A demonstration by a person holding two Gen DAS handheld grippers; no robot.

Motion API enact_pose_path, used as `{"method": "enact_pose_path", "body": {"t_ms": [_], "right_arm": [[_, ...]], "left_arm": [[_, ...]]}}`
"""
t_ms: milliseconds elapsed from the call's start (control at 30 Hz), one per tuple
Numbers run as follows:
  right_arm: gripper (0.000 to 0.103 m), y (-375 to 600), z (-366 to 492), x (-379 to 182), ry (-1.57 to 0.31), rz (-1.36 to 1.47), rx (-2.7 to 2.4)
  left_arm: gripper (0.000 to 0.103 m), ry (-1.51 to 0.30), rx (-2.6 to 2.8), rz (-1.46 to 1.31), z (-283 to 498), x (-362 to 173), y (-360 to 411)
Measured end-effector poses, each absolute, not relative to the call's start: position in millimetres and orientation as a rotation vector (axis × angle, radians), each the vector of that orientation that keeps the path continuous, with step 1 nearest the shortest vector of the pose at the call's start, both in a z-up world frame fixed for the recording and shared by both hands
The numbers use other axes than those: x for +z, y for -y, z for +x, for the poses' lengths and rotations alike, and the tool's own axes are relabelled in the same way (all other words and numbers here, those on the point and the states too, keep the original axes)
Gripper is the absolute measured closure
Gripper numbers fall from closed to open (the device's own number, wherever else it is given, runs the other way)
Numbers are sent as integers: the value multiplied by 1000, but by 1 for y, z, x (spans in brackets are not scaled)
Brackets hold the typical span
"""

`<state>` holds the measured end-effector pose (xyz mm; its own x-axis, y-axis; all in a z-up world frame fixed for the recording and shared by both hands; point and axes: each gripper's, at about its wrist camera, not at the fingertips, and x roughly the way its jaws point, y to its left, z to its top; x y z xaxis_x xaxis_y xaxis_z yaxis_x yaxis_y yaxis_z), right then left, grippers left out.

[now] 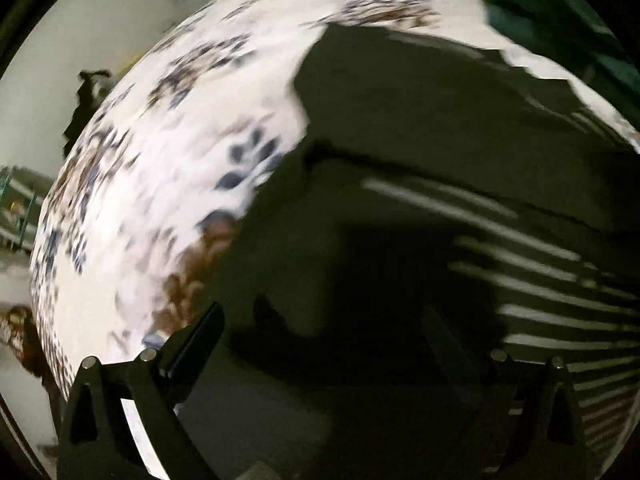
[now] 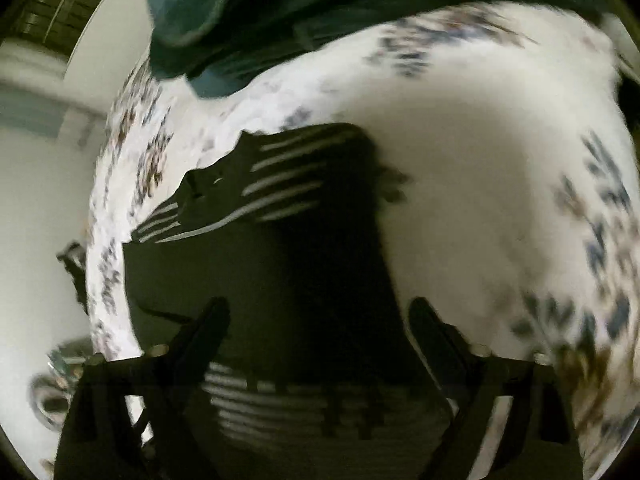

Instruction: Fold small clothes

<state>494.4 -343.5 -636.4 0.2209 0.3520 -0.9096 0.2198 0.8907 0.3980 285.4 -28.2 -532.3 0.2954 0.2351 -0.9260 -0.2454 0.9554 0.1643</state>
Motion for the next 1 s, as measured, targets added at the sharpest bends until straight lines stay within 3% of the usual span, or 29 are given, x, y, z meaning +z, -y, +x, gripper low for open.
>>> {"method": "enact_pose_path", "body": {"t_ms": [133,167,200,267,533,867,933,1000], "right_arm": [[18,301,536,-674,-1481,343,54],[28,295,541,-687,-1512,309,23],[57,291,545,-696,-1535,270,-16],[97,288,543,-701,-1532,195,-87],[101,307,514,-644,-1374,152,-209],[101,308,529,-665,-1490,88,-273],[93,316,525,-660,-1514,188,-236],[71,328,516,-644,-1522,236,-205]], "left_arm": [[2,-1248,335,-44,289,-552,11],[2,-1261,331,-50,290,-558,9],[2,-1276,318,-67,290,-565,5],[0,-1275,291,-92,292,-575,0],[0,-1173,217,-106,282,-583,-5],[0,-1224,185,-135,287,-568,-17],[0,-1196,205,-126,285,-551,-20],[0,-1167,214,-130,283,-535,-24]]}}
